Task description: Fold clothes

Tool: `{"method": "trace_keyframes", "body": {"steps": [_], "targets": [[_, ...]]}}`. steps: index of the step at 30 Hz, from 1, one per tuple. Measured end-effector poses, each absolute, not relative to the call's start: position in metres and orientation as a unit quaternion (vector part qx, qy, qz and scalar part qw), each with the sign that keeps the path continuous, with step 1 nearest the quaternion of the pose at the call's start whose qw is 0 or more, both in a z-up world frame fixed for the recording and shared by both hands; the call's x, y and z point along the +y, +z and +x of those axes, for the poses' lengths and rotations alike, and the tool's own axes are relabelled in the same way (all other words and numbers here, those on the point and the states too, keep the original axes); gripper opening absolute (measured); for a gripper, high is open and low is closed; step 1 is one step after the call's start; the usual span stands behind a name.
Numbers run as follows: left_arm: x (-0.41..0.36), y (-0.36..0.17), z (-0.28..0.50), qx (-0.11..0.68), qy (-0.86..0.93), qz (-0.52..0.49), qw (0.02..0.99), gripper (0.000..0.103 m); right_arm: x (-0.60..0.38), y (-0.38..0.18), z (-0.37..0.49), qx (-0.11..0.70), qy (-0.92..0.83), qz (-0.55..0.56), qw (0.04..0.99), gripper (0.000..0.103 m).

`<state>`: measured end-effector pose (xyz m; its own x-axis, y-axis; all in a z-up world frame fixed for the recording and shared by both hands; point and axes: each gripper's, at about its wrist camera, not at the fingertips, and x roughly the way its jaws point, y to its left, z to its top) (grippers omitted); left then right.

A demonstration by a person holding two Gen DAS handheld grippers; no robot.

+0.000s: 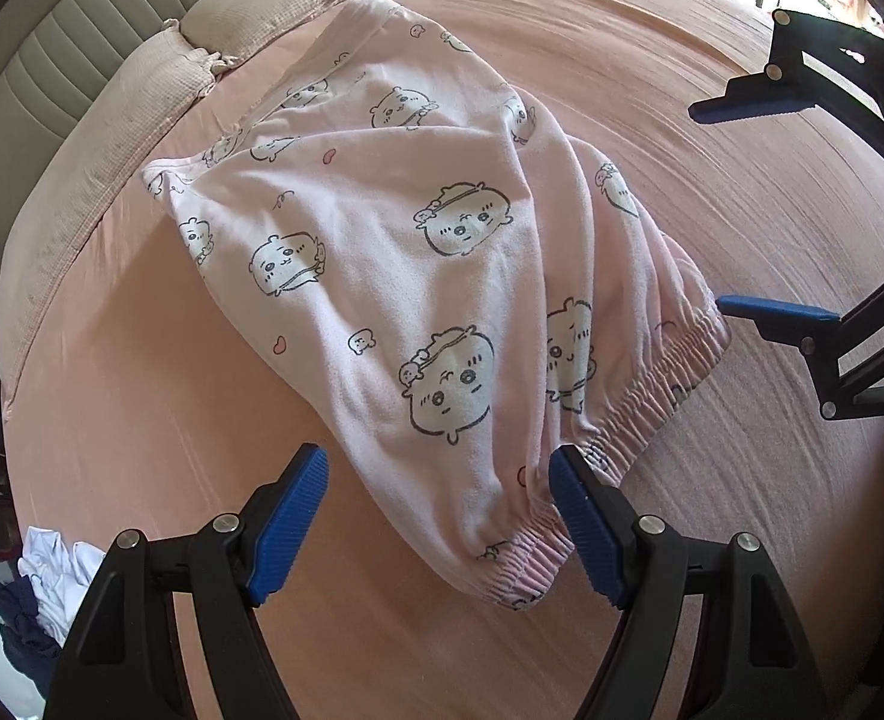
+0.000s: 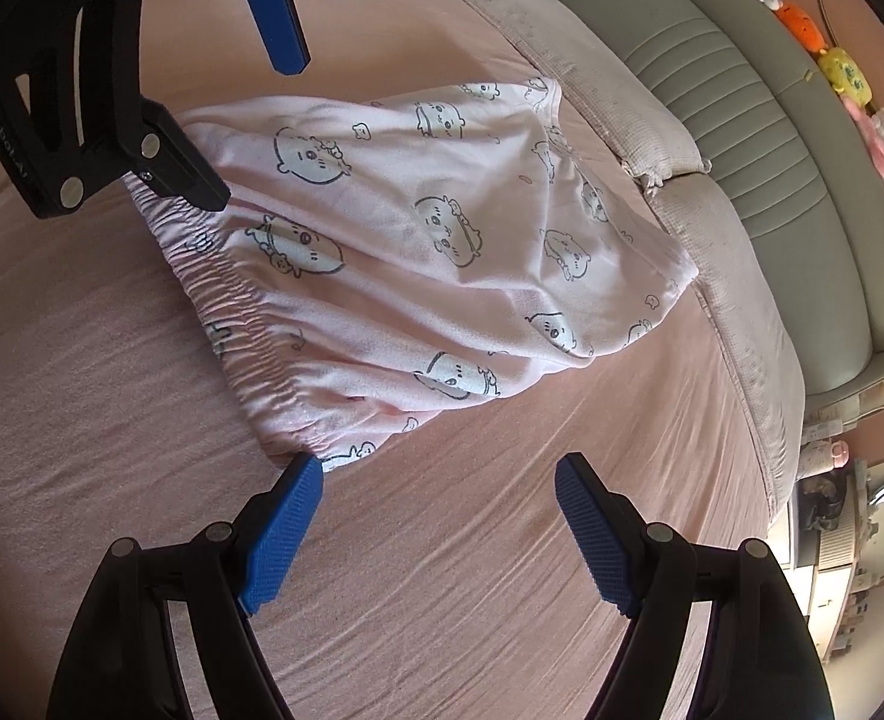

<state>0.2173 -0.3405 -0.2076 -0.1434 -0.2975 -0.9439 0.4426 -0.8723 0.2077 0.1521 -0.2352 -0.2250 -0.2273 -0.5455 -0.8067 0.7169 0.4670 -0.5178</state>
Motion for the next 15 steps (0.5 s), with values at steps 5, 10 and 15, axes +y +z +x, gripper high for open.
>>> {"method": "trace_keyframes", "body": {"steps": [5, 10, 15], "targets": [[-0.346, -0.205, 0.216, 0.036, -0.755, 0.609, 0.239, 0.075, -0.233, -0.227, 0.157, 0.595, -0.509, 0.061, 0.619, 0.08], [-0.337, -0.208, 0.212, -0.036, -0.757, 0.607, 0.24, 0.075, -0.23, -0.229, 0.163, 0.598, -0.51, 0.033, 0.617, 0.08], [-0.336, -0.212, 0.212, -0.041, -0.758, 0.605, 0.238, 0.075, -0.221, -0.227, 0.172, 0.599, -0.501, 0.002, 0.625, 0.08]]}}
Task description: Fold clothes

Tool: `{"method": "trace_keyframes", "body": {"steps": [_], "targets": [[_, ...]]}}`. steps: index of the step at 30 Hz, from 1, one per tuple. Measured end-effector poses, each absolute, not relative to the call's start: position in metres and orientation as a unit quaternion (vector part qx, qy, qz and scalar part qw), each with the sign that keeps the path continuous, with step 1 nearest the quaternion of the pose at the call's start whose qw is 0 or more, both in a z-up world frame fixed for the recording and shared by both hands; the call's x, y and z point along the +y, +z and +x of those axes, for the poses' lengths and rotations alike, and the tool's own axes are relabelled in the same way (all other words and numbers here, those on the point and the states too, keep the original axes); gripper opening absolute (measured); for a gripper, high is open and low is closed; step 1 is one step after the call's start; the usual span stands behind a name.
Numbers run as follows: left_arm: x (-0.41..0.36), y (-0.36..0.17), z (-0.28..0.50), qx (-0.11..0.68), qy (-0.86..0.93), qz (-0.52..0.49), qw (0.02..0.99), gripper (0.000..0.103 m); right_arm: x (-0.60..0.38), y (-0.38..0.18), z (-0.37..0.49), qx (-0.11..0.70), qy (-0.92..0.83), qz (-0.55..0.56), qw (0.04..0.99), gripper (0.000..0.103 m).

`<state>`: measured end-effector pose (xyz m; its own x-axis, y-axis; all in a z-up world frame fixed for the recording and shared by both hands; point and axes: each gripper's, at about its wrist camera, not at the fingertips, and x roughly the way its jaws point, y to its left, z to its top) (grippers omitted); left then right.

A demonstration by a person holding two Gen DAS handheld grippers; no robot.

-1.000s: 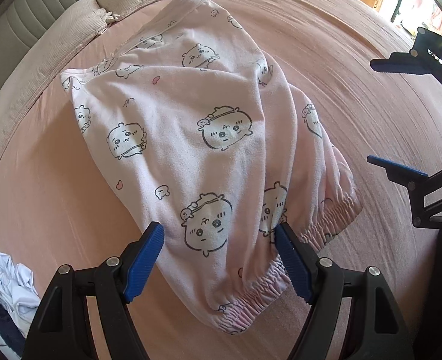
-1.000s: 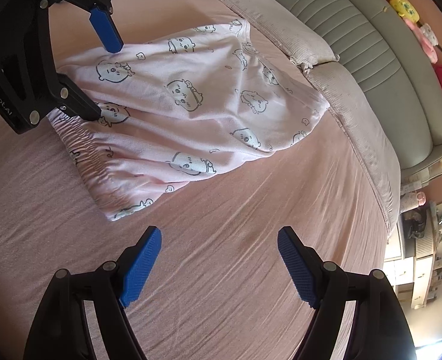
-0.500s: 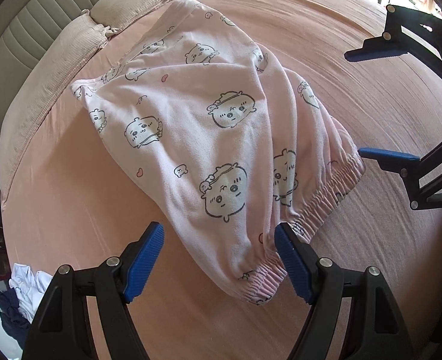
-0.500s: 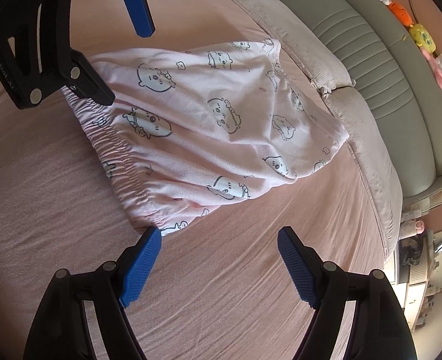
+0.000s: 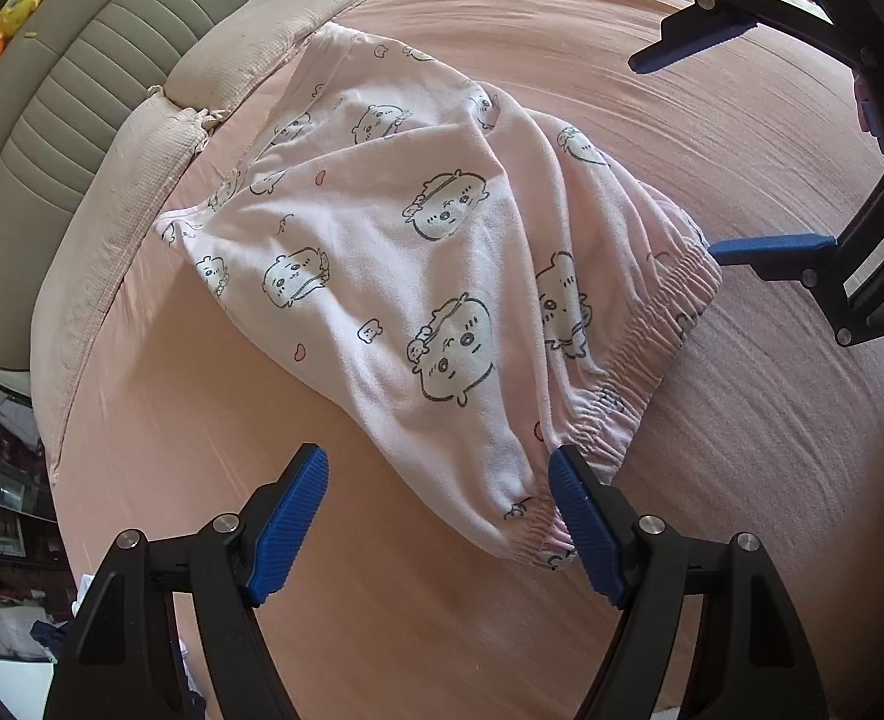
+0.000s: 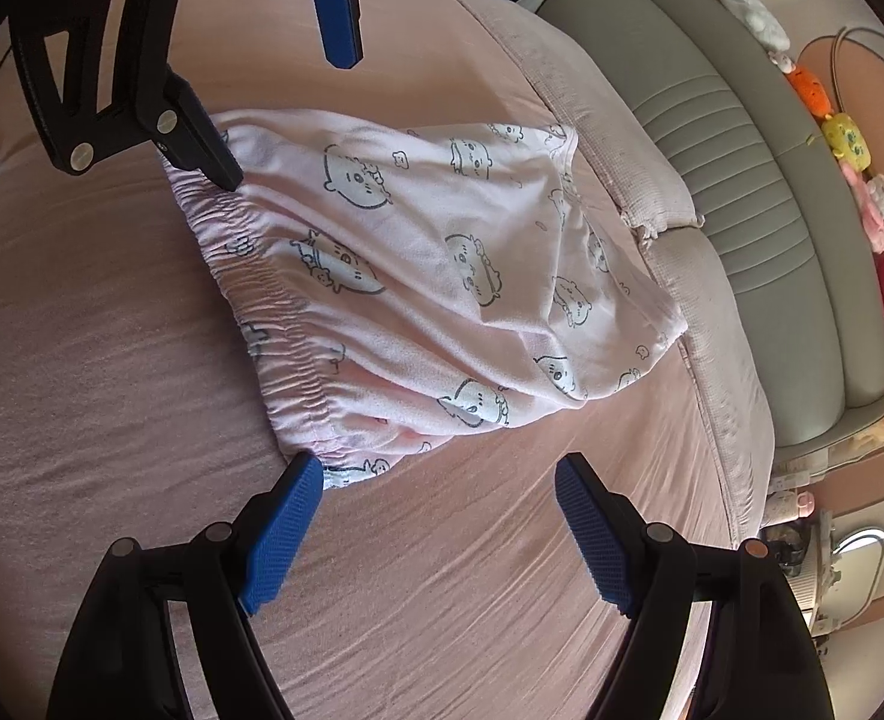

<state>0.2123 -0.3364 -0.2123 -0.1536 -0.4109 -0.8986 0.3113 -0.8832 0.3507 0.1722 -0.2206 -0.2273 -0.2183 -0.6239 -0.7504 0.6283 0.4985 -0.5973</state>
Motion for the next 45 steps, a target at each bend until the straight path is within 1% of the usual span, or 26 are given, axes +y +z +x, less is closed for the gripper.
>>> {"method": "trace_keyframes", "body": {"steps": [4, 12, 16, 21, 25, 30, 34, 38, 42, 45], "targets": [[-0.312, -0.206, 0.226, -0.045, -0.762, 0.596, 0.249, 0.075, -0.211, -0.223, 0.173, 0.589, -0.487, 0.013, 0.645, 0.08], [-0.296, -0.212, 0.218, -0.089, -0.762, 0.586, 0.261, 0.077, -0.207, -0.244, 0.191, 0.617, -0.478, -0.043, 0.624, 0.08], [-0.294, -0.211, 0.215, -0.095, -0.761, 0.585, 0.263, 0.077, -0.21, -0.25, 0.199, 0.625, -0.471, -0.061, 0.62, 0.08], [-0.301, -0.209, 0.217, -0.075, -0.762, 0.587, 0.263, 0.077, -0.221, -0.25, 0.197, 0.621, -0.477, -0.053, 0.62, 0.08], [-0.313, -0.208, 0.217, -0.033, -0.763, 0.588, 0.266, 0.077, -0.231, -0.251, 0.194, 0.621, -0.48, -0.043, 0.618, 0.08], [-0.315, -0.206, 0.215, -0.029, -0.765, 0.584, 0.269, 0.077, -0.233, -0.251, 0.192, 0.615, -0.481, -0.029, 0.624, 0.08], [-0.312, -0.206, 0.215, -0.049, -0.765, 0.58, 0.276, 0.077, -0.222, -0.257, 0.199, 0.619, -0.478, -0.087, 0.617, 0.08], [-0.309, -0.209, 0.221, -0.06, -0.767, 0.58, 0.267, 0.077, -0.202, -0.273, 0.213, 0.634, -0.467, -0.202, 0.582, 0.083], [-0.3, -0.208, 0.229, -0.086, -0.771, 0.576, 0.259, 0.077, -0.192, -0.278, 0.216, 0.639, -0.459, -0.241, 0.569, 0.083], [-0.288, -0.209, 0.233, -0.121, -0.771, 0.572, 0.252, 0.077, -0.189, -0.278, 0.213, 0.655, -0.455, -0.234, 0.556, 0.083]]}}
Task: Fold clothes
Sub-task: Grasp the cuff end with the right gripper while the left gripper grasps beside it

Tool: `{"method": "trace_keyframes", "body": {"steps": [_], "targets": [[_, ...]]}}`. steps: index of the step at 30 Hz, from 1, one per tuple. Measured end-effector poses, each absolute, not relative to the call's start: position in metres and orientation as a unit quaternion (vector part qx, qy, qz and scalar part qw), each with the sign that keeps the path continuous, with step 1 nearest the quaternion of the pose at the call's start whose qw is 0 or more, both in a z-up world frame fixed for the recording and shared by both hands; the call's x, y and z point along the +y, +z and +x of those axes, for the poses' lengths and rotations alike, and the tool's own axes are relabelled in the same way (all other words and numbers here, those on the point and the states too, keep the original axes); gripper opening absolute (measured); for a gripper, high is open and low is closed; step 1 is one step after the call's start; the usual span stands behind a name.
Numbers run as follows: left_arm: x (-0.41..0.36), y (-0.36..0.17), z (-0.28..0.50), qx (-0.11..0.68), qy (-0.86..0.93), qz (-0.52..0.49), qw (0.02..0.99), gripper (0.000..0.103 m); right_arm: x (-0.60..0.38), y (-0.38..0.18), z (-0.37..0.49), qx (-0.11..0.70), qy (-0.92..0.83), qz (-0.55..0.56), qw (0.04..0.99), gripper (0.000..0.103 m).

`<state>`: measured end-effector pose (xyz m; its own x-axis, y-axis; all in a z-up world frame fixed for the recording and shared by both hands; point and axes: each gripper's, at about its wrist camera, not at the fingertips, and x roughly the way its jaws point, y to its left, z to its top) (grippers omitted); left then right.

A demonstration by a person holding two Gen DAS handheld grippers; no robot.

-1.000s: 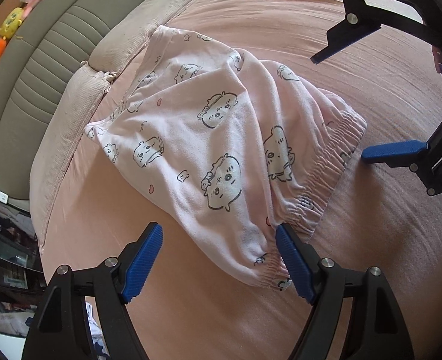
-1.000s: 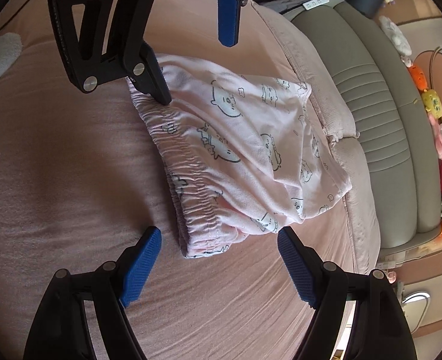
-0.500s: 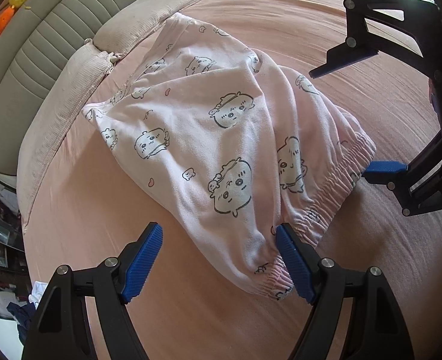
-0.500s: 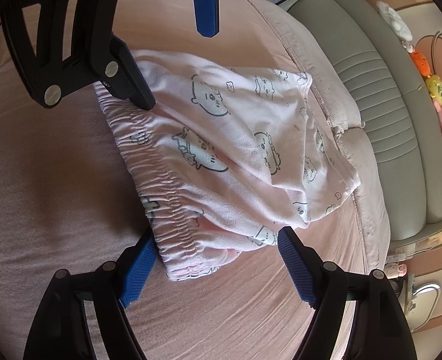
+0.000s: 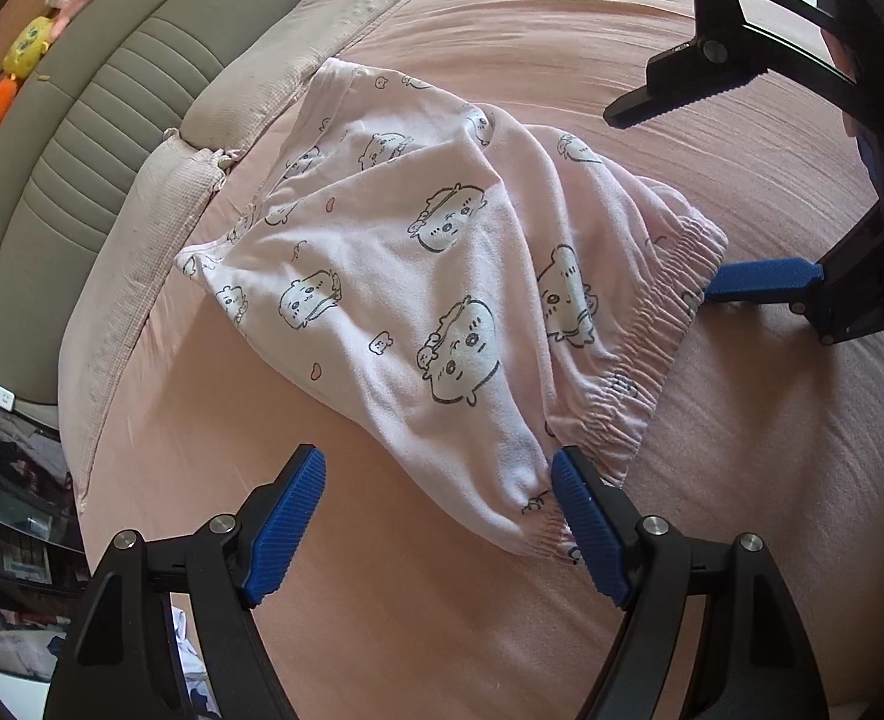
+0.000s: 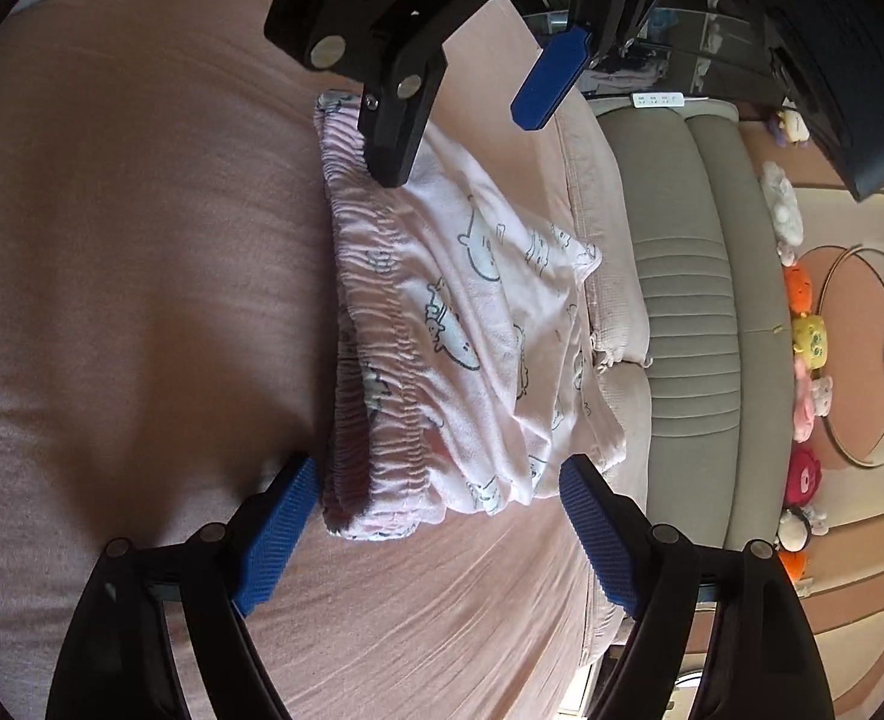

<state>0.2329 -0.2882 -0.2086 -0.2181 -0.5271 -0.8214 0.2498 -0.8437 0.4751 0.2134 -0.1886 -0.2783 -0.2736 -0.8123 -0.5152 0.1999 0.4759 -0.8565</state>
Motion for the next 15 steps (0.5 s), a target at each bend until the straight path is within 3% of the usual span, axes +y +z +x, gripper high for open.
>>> {"method": "trace_keyframes", "body": {"steps": [5, 9, 15], "targets": [[-0.265, -0.22, 0.233, -0.179, -0.766, 0.57, 0.238, 0.077, -0.189, -0.281, 0.21, 0.652, -0.453, -0.237, 0.56, 0.083], [-0.263, -0.218, 0.234, -0.18, -0.766, 0.56, 0.258, 0.079, -0.204, -0.274, 0.206, 0.64, -0.469, -0.209, 0.572, 0.09], [-0.253, -0.194, 0.246, -0.188, -0.8, 0.507, 0.26, 0.079, -0.21, -0.272, 0.204, 0.625, -0.454, -0.227, 0.592, 0.087]]}}
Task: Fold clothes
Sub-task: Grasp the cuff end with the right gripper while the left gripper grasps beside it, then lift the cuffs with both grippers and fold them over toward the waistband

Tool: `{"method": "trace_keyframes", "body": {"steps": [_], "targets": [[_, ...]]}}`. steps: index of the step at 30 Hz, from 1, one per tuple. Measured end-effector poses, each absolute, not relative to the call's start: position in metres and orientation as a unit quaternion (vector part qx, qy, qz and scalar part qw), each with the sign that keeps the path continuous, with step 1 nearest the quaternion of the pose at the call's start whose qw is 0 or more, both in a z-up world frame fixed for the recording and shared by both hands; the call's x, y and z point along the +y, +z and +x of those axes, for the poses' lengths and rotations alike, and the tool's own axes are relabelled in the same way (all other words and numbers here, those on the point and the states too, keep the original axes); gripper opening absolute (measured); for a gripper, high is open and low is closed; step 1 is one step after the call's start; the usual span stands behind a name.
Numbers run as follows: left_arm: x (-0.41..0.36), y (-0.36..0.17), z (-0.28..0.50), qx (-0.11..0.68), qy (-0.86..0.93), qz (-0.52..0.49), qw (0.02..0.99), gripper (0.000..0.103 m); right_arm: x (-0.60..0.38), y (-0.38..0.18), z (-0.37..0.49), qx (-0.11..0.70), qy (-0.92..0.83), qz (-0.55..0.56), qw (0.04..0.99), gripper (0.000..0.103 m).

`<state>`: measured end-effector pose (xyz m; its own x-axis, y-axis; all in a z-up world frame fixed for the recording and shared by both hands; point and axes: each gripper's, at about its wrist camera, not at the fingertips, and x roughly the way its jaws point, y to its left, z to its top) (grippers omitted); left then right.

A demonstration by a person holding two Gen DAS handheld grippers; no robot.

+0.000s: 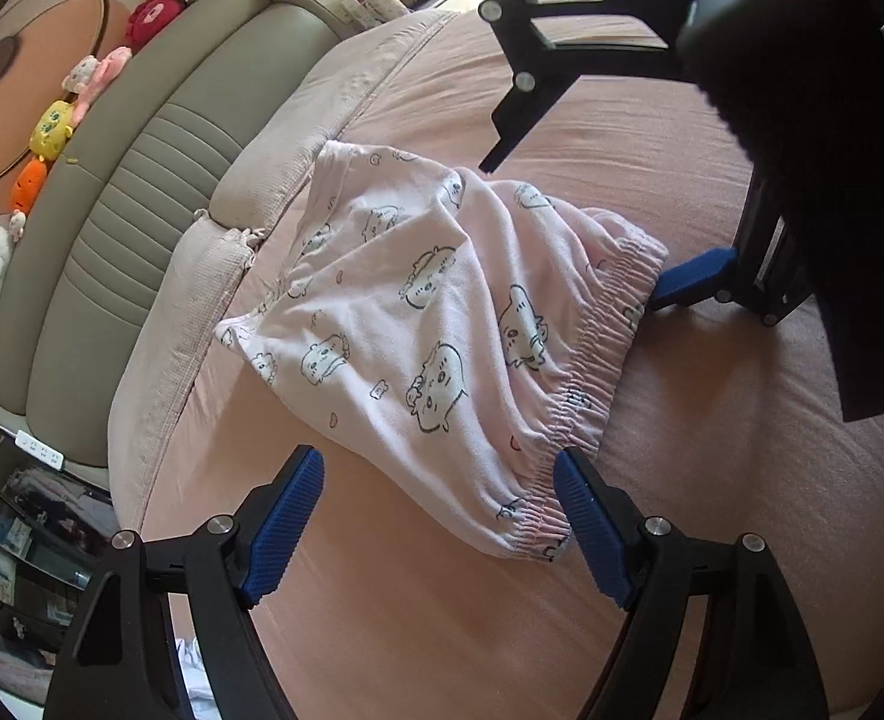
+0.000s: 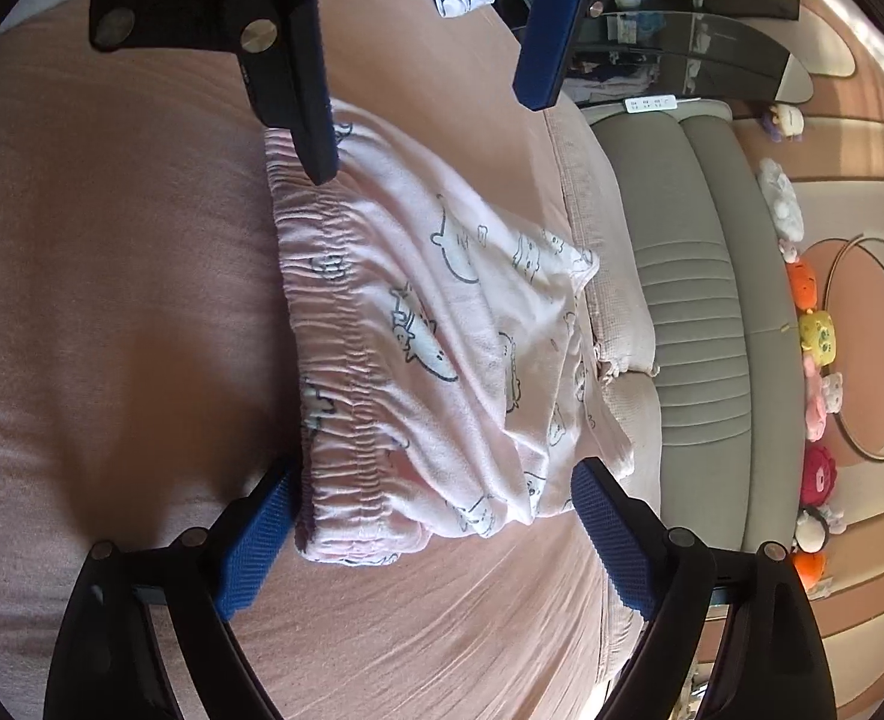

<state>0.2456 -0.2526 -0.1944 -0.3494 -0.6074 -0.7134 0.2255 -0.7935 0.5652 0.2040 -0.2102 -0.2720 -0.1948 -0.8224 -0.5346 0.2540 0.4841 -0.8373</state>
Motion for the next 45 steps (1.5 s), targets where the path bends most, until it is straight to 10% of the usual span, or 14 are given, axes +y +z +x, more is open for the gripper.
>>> {"method": "trace_keyframes", "body": {"steps": [4, 19, 41, 45], "targets": [[-0.25, -0.197, 0.246, -0.195, -0.799, 0.507, 0.259, 0.079, -0.217, -0.278, 0.204, 0.64, -0.441, -0.231, 0.586, 0.03], [-0.24, -0.211, 0.223, -0.254, -0.792, 0.491, 0.259, 0.079, -0.279, -0.19, 0.174, 0.562, -0.437, 0.075, 0.698, 0.028], [-0.291, -0.236, 0.201, -0.295, -0.763, 0.473, 0.328, 0.078, -0.304, -0.159, 0.153, 0.512, -0.436, 0.167, 0.721, 0.028], [-0.31, -0.221, 0.207, -0.249, -0.784, 0.471, 0.32, 0.053, -0.3, -0.165, 0.149, 0.515, -0.442, 0.163, 0.716, 0.028]]}}
